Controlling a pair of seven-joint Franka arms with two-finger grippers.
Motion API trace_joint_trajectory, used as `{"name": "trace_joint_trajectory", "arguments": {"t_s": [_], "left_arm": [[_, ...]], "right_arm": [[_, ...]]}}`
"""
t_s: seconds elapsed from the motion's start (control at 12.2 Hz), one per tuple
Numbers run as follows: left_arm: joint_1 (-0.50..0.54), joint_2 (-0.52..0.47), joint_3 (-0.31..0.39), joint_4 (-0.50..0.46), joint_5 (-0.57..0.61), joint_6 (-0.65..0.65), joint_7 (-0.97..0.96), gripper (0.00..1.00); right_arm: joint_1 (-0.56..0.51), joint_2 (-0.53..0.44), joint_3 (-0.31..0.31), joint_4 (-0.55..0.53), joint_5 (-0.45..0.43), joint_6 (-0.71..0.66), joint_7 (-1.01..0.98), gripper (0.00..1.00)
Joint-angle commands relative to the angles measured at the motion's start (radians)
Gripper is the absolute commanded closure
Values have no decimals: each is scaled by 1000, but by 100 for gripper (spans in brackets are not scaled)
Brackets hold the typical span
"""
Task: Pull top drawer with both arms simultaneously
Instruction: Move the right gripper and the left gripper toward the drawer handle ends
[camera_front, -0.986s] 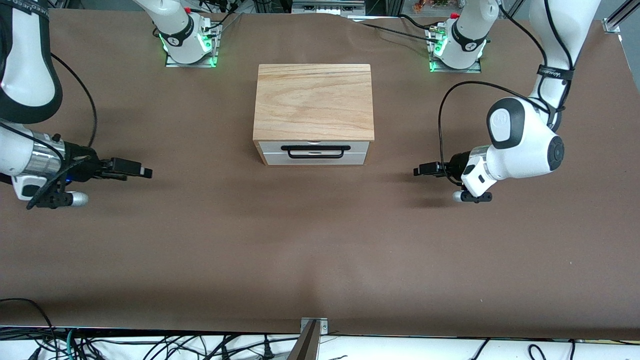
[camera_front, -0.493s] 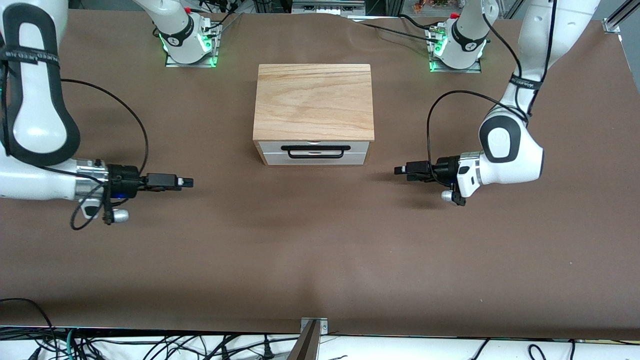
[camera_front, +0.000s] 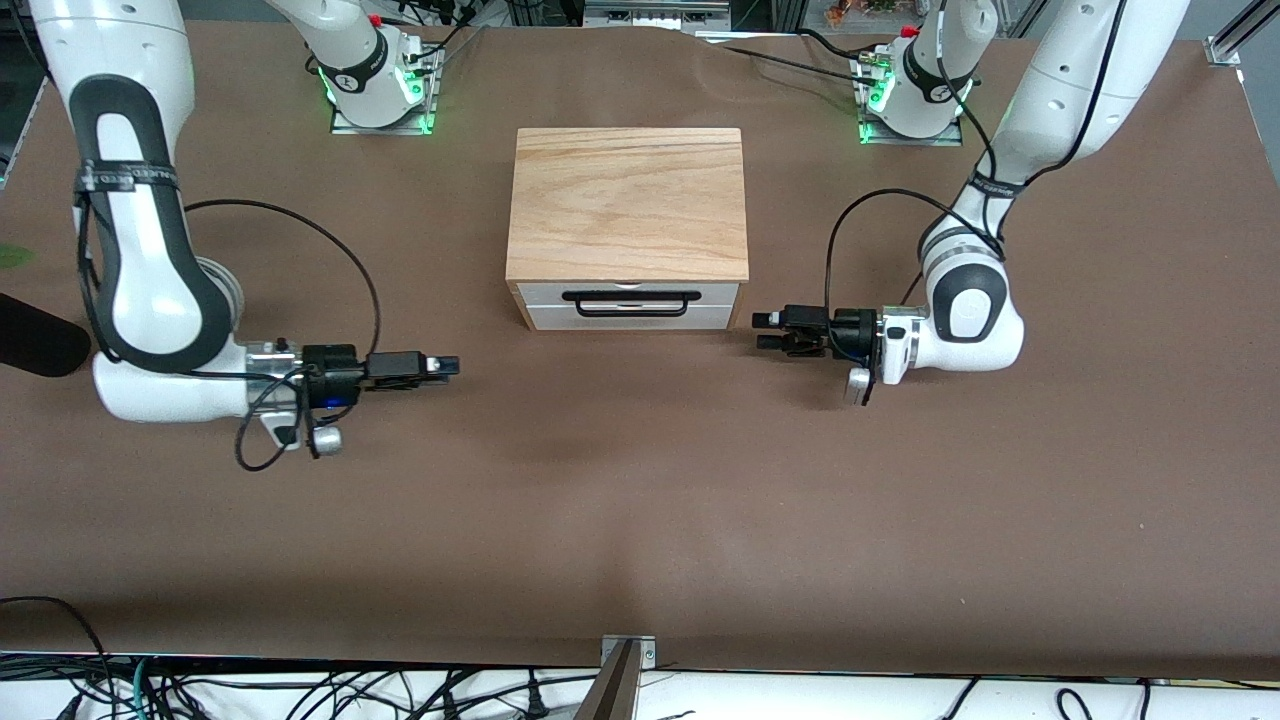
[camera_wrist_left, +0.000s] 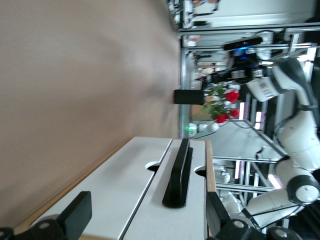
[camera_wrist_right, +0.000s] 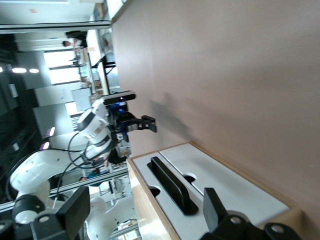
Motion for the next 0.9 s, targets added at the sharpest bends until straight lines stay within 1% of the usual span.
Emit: {"name": "trace_joint_trajectory", "arguments": {"t_s": [0.0, 0.16, 0.25, 0.33, 0.41, 0.57, 0.66, 0.74, 0.82], "left_arm": [[10, 38, -38, 11, -99, -18, 110, 0], [1, 38, -80, 9, -189, -14, 139, 0], [-4, 39, -96, 9, -241, -9, 145, 1], [-10, 44, -116, 9, -266, -1, 154, 3], [-11, 45, -121, 9, -269, 11, 188, 8], [-23, 57, -122, 0, -269, 11, 199, 10], [-25, 61, -124, -5, -271, 11, 199, 13], [-28, 62, -125, -12, -272, 12, 199, 23], [-30, 64, -148, -28, -298, 14, 199, 24]], "right_arm": [[38, 44, 9, -20, 122, 32, -113, 0], [65, 45, 9, -69, 180, 70, -209, 0], [69, 50, 9, -105, 227, 67, -276, 0], [73, 58, 9, -141, 272, 61, -344, 0], [84, 58, 10, -174, 301, 58, -392, 0], [105, 58, 12, -230, 355, 58, -476, 0], [119, 58, 12, -253, 387, 58, -510, 0], [134, 58, 12, -268, 416, 58, -539, 0], [141, 56, 12, -279, 426, 58, -548, 0]]}}
